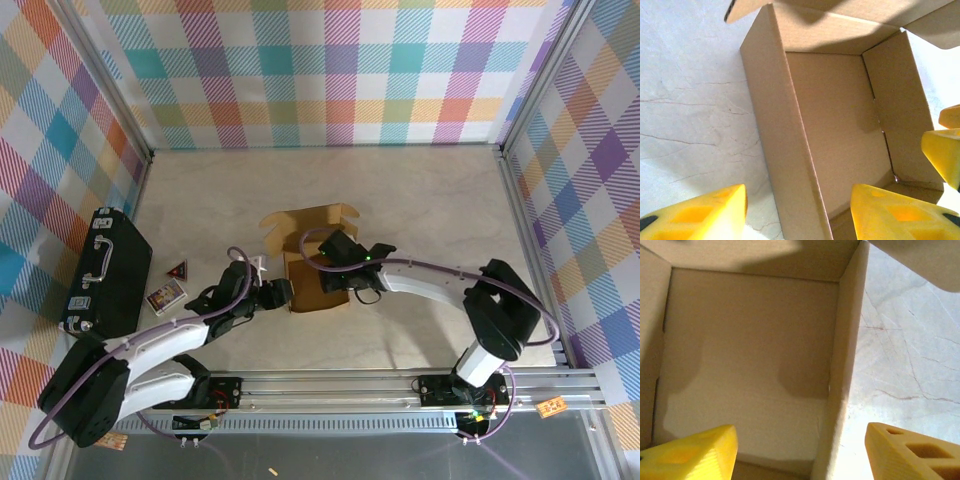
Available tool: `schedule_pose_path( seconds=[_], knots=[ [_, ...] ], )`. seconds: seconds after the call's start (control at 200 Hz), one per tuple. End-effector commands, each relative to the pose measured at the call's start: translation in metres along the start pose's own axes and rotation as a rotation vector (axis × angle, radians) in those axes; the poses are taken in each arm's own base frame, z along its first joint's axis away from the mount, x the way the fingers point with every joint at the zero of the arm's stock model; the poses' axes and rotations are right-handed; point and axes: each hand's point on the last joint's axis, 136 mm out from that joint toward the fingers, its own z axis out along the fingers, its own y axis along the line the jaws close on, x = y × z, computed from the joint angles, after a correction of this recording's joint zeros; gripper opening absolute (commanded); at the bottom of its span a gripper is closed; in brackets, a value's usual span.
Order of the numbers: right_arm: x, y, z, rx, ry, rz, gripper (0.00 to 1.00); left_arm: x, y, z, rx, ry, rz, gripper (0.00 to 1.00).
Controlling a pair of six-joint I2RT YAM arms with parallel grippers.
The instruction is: Fold the paper box
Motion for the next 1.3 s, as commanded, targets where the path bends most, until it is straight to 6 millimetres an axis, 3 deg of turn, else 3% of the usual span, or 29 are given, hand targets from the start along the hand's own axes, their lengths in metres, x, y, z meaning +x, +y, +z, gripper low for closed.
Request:
schedule_pose_path(
  seconds=[0.0, 0.11, 0.36, 0.45, 0.525, 0.685, 0.97, 1.095, 1.295],
  knots=[
    [-0.005, 0.002, -0.021, -0.06, -0.05, -0.123, 0.71, -0.015, -0.009, -0.017, -0.015, -0.039, 0.065, 0.6],
    [-0.007, -0.011, -0.038, -0.04, -0.102, -0.203, 0.7, -0.029, -0.007, -0.04, -0.067, -0.099, 0.102, 0.63],
    [-0.027, -0.028, -0.084, -0.082, -0.315, -0.278, 0.52, -0.07, -0.001, -0.097, -0.179, -0.28, 0.162, 0.73],
    [-0.04, -0.04, -0.098, -0.093, -0.413, -0.266, 0.62, -0.091, -0.015, -0.109, -0.154, -0.347, 0.216, 0.76],
    [-0.053, -0.043, -0.103, -0.129, -0.481, -0.283, 0.7, -0.105, -0.027, -0.105, -0.126, -0.4, 0.297, 0.8],
    [-0.076, -0.045, -0.093, -0.247, -0.474, -0.29, 0.73, -0.122, -0.042, -0.079, -0.101, -0.425, 0.43, 0.79],
    [-0.107, -0.016, -0.073, -0.404, -0.432, -0.391, 0.54, -0.152, -0.043, -0.061, -0.16, -0.482, 0.502, 0.68],
    [-0.113, -0.014, -0.068, -0.406, -0.419, -0.39, 0.44, -0.157, -0.046, -0.055, -0.149, -0.492, 0.525, 0.59],
    [-0.114, -0.008, -0.069, -0.445, -0.41, -0.385, 0.14, -0.154, -0.056, -0.05, -0.08, -0.47, 0.521, 0.31]
  ],
)
